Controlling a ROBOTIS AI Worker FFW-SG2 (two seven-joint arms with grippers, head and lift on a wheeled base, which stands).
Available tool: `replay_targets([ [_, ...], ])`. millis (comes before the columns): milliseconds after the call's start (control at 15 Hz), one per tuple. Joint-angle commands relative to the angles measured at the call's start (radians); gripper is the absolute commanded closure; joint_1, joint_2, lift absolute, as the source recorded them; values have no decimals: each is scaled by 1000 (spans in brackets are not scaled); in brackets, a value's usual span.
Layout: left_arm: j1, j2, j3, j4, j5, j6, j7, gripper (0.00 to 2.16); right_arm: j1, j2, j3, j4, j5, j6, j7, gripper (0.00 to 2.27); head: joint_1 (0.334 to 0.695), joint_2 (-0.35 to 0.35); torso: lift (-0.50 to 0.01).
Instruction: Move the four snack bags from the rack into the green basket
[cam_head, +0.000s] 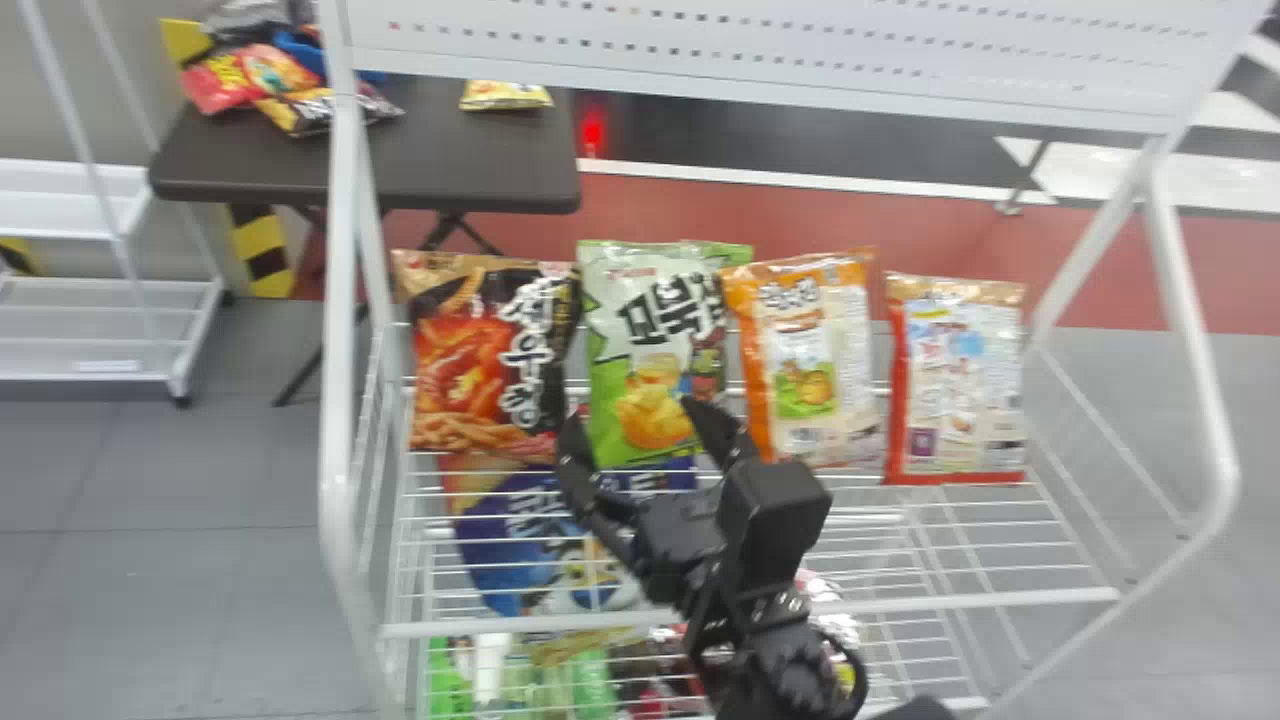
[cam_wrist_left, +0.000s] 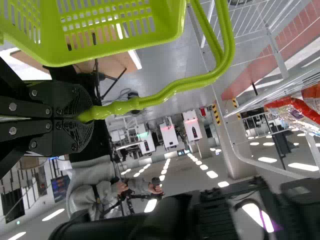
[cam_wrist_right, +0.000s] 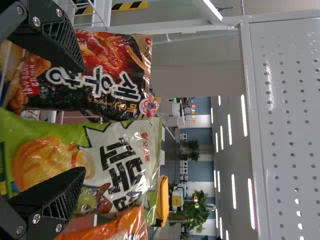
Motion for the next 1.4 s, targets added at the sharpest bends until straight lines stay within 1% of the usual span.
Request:
replay_targets([
  [0,-10,11,-3,3,8,3,-1,1848,-103,6,6,81,-34,33,0,124,695,-110,0],
  [67,-14,17,-5,4,14,3,-1,1848,-140,14,6,123,-40,51,0,127,695,-94,0],
  [200,-19,20,-5,9,19,3,-1,1848,-205,17,24,195,-54,64,17,147,695,-81,0],
  [267,-22,20,-5,12,22,3,-1,1848,-231,18,30,225,-74,67,43,157,695,-70,0],
  [533,-31,20,-9,21,25,0,1,1848,-283,35,55,291,-84,73,105,191,695,-19,0],
  [600,-31,22,-8,21,25,0,1,1848,-300,35,59,317,-86,76,114,191,695,5,0],
  [800,-41,26,-9,32,34,0,1,1848,-350,35,78,389,-86,79,125,194,695,27,0],
  [867,-45,29,-9,35,37,0,1,1848,-373,35,84,420,-86,79,140,279,695,32,0],
  [933,-51,32,-11,39,40,0,1,1848,-389,35,88,434,-86,91,155,539,695,37,0],
  [1000,-54,34,-11,44,47,0,1,1848,-396,35,99,439,-86,110,168,1328,695,44,0],
  [1067,-57,34,-11,49,48,0,1,1848,-396,35,108,437,-89,125,168,1953,695,50,0],
  [1200,-60,37,-11,49,53,0,1,1848,-386,35,135,417,-52,128,180,2108,695,69,0],
  [1333,-65,37,-11,50,53,0,1,1848,-346,35,145,360,-32,140,181,2135,695,88,0],
])
